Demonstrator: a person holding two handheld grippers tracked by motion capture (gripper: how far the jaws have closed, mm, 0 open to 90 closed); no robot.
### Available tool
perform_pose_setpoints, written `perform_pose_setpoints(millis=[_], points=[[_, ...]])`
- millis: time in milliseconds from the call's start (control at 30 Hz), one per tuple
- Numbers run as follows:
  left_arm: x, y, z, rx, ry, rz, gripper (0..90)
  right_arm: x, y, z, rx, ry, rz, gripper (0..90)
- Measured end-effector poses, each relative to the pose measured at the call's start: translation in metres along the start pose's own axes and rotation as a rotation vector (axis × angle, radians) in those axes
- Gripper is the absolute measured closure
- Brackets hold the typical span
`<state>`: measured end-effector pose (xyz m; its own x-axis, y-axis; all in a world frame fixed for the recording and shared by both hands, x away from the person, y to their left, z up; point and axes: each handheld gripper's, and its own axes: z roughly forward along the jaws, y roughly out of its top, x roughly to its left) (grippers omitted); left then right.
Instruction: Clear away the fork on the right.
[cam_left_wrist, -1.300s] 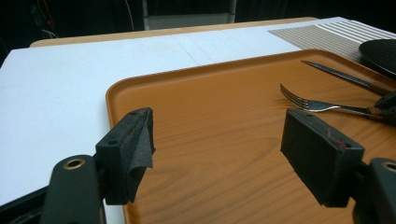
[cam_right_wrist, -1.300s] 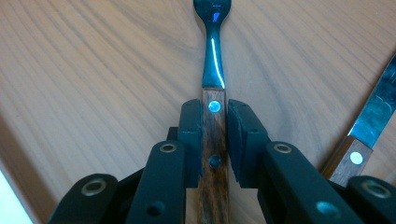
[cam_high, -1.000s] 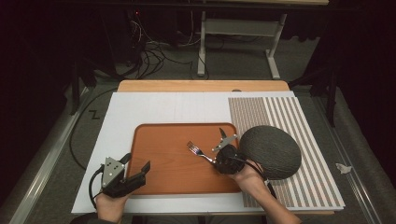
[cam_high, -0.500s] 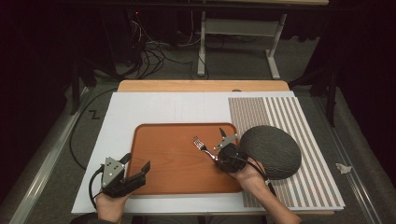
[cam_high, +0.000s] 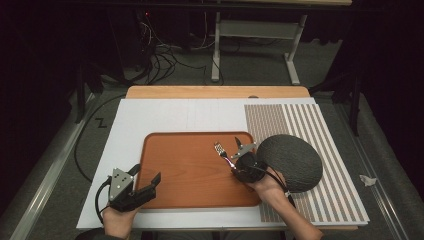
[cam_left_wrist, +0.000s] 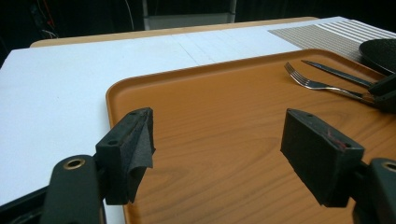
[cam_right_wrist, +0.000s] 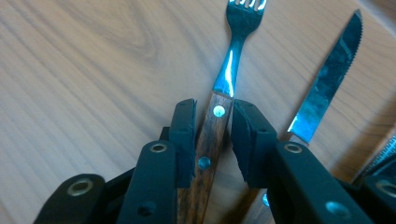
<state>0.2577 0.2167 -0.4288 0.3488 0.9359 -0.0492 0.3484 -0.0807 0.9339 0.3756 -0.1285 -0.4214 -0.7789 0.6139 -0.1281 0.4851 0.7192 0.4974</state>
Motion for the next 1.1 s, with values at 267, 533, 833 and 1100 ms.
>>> perform_pose_setpoints(millis=[267, 533, 833, 1100], points=[[0.0000, 0.0000, 0.0000, 0.000, 0.001, 0.000, 26.0, -0.0026, -0.0003, 0.0007, -0.006, -0.015, 0.001, 70.7], [0.0000, 0.0000, 0.0000, 0.000, 0.001, 0.001, 26.0, -0.0055, -0.0003, 0.0017, -0.012, -0.029, 0.004, 70.5], [-0.0003, -0.0001, 0.0004, 0.001, 0.000, 0.000, 26.1, -0.0068, 0.0000, 0.0024, -0.013, -0.062, -0.004, 70.8], [-0.0001, 0.0000, 0.0006, 0.001, 0.000, -0.002, 26.1, -0.0099, 0.0004, 0.0037, -0.020, -0.072, 0.001, 70.7]])
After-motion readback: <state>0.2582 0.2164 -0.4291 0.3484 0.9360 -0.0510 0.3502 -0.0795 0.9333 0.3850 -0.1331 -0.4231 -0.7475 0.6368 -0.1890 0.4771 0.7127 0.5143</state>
